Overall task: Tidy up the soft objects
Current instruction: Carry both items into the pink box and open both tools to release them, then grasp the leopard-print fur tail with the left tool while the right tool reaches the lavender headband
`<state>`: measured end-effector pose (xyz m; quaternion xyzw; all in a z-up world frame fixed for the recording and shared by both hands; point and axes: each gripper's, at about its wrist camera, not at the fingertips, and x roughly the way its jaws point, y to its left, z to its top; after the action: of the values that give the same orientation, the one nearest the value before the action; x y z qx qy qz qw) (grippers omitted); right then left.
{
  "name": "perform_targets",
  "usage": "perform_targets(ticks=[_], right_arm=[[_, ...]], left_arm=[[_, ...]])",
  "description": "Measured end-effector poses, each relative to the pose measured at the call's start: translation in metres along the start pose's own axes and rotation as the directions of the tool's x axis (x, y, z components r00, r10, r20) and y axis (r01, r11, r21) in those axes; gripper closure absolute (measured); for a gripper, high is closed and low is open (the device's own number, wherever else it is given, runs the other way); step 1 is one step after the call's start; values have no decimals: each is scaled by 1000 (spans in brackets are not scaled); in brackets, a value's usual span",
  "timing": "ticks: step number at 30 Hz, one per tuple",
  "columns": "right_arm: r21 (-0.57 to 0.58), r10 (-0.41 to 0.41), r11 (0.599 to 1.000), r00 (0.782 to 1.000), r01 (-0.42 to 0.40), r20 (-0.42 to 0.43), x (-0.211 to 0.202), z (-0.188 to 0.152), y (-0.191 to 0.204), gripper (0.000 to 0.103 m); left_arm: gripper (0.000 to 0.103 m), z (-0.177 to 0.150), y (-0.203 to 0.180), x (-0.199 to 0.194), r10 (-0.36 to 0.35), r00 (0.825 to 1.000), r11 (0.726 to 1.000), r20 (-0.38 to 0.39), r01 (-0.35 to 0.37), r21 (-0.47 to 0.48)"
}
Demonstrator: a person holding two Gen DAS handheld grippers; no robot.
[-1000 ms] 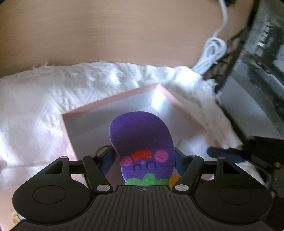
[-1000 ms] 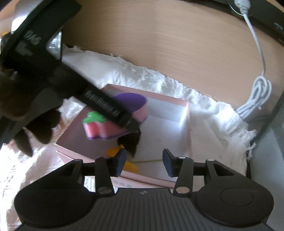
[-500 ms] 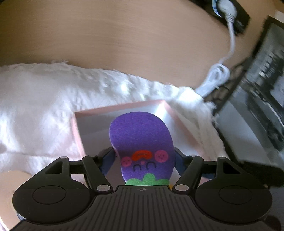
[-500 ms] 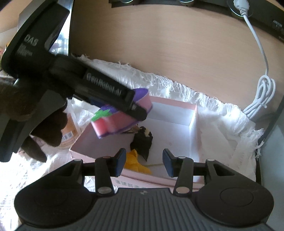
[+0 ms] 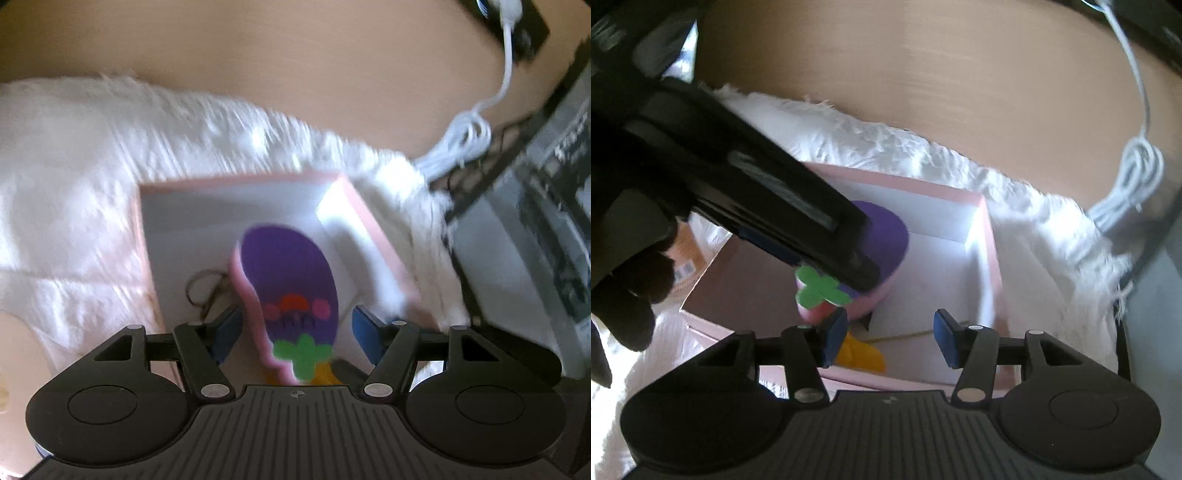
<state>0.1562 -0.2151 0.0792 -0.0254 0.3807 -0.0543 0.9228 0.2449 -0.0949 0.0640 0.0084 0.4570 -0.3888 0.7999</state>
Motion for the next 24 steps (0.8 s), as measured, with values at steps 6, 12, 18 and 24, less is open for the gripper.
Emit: perform_targets(ticks=[6,12,18,24], right_arm=[[-6,13,1000,999,-13,30,-26,-3,-3,52],[-13,36,999,995,-34,96,-64,18,20,52],[-47,130,991,984,-125,120,-83,36,62,47],[-113,181,979,978,-169,102,-88,32,104,47]], left_arm=[[32,-13,-2,-43,85,984,988,158,-103,112],[32,-27,49,-121,223,929,967,295,-249,53],[33,-23,138,-169,384,898,923,216,-383,-46],[33,11,207,-138,407,913,903,12,-400,-156]])
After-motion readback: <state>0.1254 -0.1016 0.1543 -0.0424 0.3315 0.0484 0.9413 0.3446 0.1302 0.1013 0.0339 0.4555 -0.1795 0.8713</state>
